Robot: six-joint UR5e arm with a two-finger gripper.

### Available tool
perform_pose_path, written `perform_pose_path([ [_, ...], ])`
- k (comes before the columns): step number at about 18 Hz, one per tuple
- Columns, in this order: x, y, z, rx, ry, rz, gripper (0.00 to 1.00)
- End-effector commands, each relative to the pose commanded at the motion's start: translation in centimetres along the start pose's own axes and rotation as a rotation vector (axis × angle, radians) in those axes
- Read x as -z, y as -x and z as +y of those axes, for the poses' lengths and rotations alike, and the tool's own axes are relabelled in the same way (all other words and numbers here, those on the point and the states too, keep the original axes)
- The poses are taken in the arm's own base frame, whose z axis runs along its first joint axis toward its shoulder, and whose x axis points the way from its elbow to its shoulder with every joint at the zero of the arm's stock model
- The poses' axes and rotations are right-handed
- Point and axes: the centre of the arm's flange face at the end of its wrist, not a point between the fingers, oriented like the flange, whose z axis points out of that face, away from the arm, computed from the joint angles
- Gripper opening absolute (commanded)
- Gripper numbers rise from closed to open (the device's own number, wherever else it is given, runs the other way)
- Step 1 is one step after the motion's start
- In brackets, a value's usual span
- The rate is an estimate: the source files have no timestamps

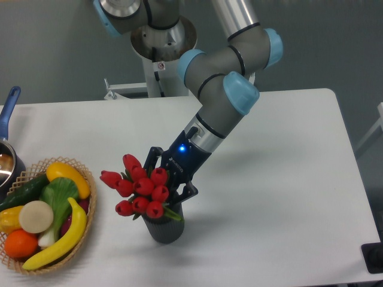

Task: Pick up the flowers from the vase
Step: 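Close the gripper on the tulip stems, then lift the gripped tulips straight up out of the grey vase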

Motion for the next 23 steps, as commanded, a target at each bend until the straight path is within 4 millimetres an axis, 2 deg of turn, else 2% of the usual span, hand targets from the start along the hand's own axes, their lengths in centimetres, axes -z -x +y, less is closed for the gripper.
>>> perform_pose_path([
  [5, 1.5, 0.8, -0.5, 0.038, -0.043, -0.018, 0.44],
  [8, 3.6, 1.1, -2.0, 0.076, -0.053, -0.054, 0.44],
  [13, 5.7, 1.0, -3.6, 0.115, -0.093, -0.074, 0.44],
  [19, 8.5, 0.5, -7.2, 0.171, -0.158, -0.094, 0.44],
  [23, 10.7, 0.9, -10.0, 0.203, -0.184, -0.121, 0.44],
])
